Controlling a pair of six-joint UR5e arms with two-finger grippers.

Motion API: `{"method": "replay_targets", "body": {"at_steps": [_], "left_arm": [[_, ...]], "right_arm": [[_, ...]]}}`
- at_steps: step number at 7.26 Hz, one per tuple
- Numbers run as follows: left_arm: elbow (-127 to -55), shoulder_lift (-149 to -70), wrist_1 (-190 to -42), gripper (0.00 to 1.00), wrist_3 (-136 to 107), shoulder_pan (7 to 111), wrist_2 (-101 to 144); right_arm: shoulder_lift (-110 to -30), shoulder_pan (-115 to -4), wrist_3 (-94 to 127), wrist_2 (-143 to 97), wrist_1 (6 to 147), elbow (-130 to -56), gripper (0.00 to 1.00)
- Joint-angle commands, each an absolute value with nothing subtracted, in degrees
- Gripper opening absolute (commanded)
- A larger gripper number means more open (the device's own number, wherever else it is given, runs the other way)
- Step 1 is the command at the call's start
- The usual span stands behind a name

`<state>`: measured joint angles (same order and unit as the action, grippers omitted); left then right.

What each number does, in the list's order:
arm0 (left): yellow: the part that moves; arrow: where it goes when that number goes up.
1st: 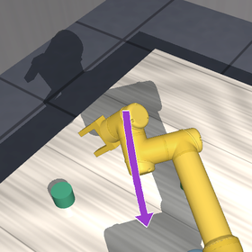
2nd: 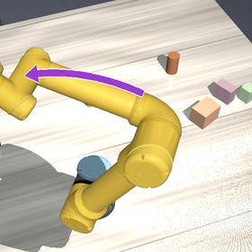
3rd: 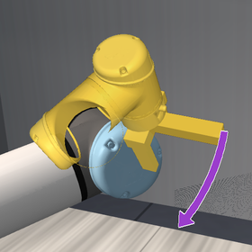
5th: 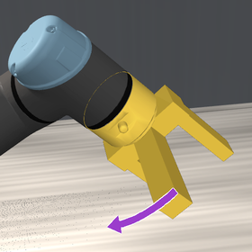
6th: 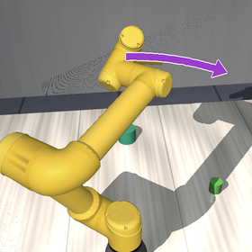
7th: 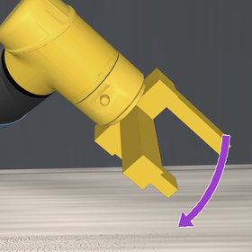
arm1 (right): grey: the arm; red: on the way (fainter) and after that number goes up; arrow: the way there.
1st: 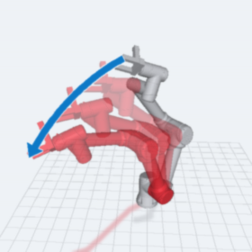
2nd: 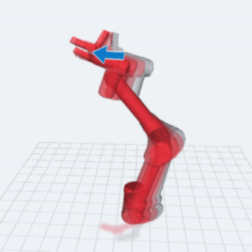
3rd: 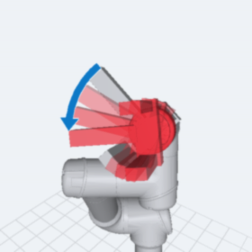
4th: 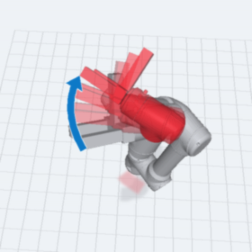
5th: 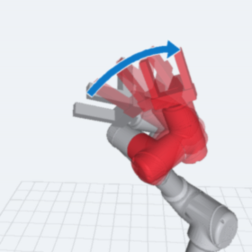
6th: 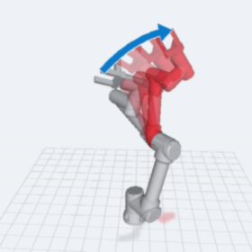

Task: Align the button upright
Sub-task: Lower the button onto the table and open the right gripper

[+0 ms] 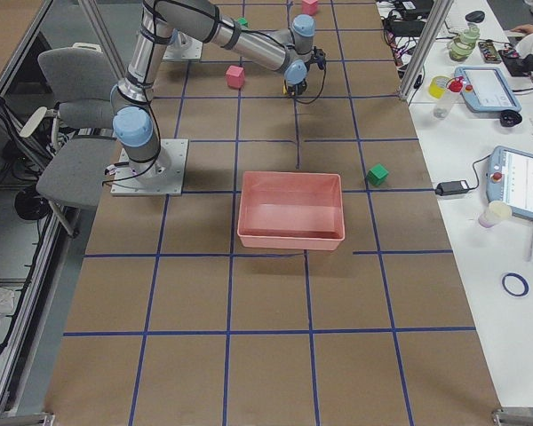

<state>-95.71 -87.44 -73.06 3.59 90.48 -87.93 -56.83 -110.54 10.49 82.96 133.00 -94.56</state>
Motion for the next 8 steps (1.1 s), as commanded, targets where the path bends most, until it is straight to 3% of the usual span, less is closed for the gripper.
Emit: {"method": "replay_targets", "body": {"at_steps": [1,2,5,8], "left_arm": [[-97.1,-87.3,-72.9,1.00,1.3,91.1,-89.2],[-97.4,-87.4,-72.7,1.00,-0.2,91.1,-89.6],[-98.0,-87.3,-72.7,1.00,-3.8,91.8,-89.5],[-102.4,-88.1,-63.3,1.00,-7.9,96.9,-90.8]], "right_arm": [[-57.0,-110.6,10.5,82.6,137.6,-95.6,0.86],[-57.1,-110.6,10.6,82.2,139.5,-95.7,1.00],[-62.1,-109.3,9.5,83.1,137.0,-95.3,1.00],[-76.6,-95.2,0.7,83.2,108.4,-93.0,1.00]]}}
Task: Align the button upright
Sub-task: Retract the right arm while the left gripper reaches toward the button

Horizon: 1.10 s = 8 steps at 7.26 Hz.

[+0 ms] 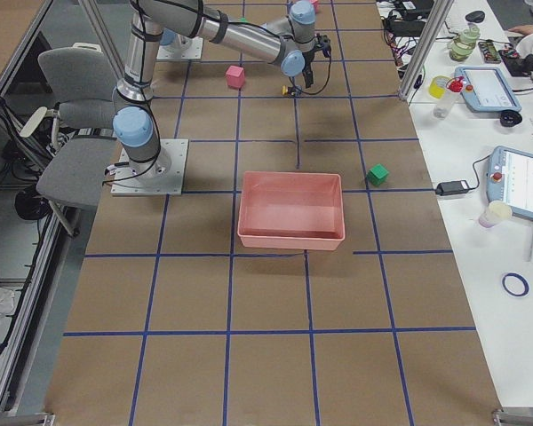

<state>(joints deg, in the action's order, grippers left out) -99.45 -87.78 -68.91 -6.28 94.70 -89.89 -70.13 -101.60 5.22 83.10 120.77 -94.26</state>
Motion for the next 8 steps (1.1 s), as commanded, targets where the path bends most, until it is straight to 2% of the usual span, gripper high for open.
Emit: {"method": "replay_targets", "body": {"at_steps": [1,3,4,6,8], "left_arm": [[-106.3,-88.4,-54.8,1.00,-8.3,98.3,-90.7],[-111.2,-90.3,-43.9,1.00,-10.2,101.2,-90.9],[-114.5,-92.1,-34.6,1.00,-13.1,102.9,-90.9],[-118.6,-96.8,-25.4,1.00,-19.6,108.2,-97.5],[-118.7,-104.3,-15.4,1.00,-26.1,113.4,-101.1]], "right_arm": [[-81.0,-91.3,-0.1,84.3,98.6,-90.4,1.00],[-82.8,-88.0,-0.3,87.0,86.0,-81.1,1.00],[-82.8,-88.2,-0.2,87.0,84.2,-78.7,1.00],[-84.4,-88.2,-0.2,88.8,84.5,-76.6,1.00],[-86.0,-88.1,-0.2,90.2,84.3,-76.6,1.00]]}}
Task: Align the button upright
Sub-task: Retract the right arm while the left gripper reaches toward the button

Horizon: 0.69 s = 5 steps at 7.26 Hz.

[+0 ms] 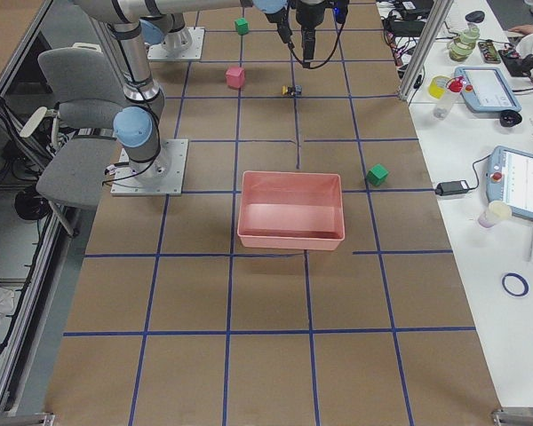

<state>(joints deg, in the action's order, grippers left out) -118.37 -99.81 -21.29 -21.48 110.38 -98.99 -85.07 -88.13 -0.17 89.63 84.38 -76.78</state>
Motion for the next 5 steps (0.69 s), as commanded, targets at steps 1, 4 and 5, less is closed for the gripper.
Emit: {"method": "replay_targets", "body": {"at_steps": [1,4,5], "left_arm": [[-119.6,-108.2,-10.6,0.98,-27.0,116.6,-106.6],[-120.7,-117.9,2.9,0.96,-28.9,118.3,-108.2],[-120.7,-120.6,5.8,0.96,-29.1,118.9,-108.4]], "right_arm": [[-86.0,-88.2,0.7,89.7,84.8,-76.6,1.00],[-86.3,-87.7,0.8,90.4,85.5,-75.6,1.00],[-86.4,-87.7,0.8,90.3,85.4,-75.1,1.00]]}}
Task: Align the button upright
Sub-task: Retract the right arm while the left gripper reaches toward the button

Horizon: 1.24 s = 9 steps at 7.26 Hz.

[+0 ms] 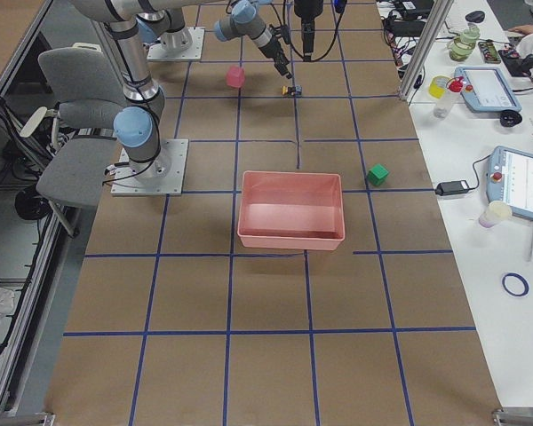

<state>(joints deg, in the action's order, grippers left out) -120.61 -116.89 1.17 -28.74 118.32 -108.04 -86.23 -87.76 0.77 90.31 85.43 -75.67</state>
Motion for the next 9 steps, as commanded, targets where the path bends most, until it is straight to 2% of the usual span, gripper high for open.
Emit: {"method": "replay_targets", "body": {"at_steps": [1,2,4,6,8,9], "left_arm": [[-120.9,-121.9,7.1,0.96,-29.1,119.3,-109.2],[-121.0,-123.1,8.3,0.95,-29.2,119.3,-109.8],[-121.1,-123.9,8.6,0.86,-29.2,119.3,-109.8],[-121.4,-123.7,8.6,0.55,-28.6,120.0,-109.6],[-121.5,-122.9,8.6,0.06,-28.3,121.1,-109.6],[-120.9,-122.2,8.6,0.00,-27.9,121.0,-109.5]], "right_arm": [[-86.4,-87.8,0.8,90.0,85.4,-74.8,1.00],[-86.4,-87.8,0.7,90.0,85.3,-74.8,1.00],[-86.3,-87.8,0.7,90.2,86.8,-74.8,1.00],[-85.7,-88.0,0.8,90.1,89.8,-75.8,1.00],[-85.5,-88.1,0.9,89.3,90.8,-75.8,1.00],[-85.2,-88.2,0.8,89.3,90.9,-75.9,1.00]]}}
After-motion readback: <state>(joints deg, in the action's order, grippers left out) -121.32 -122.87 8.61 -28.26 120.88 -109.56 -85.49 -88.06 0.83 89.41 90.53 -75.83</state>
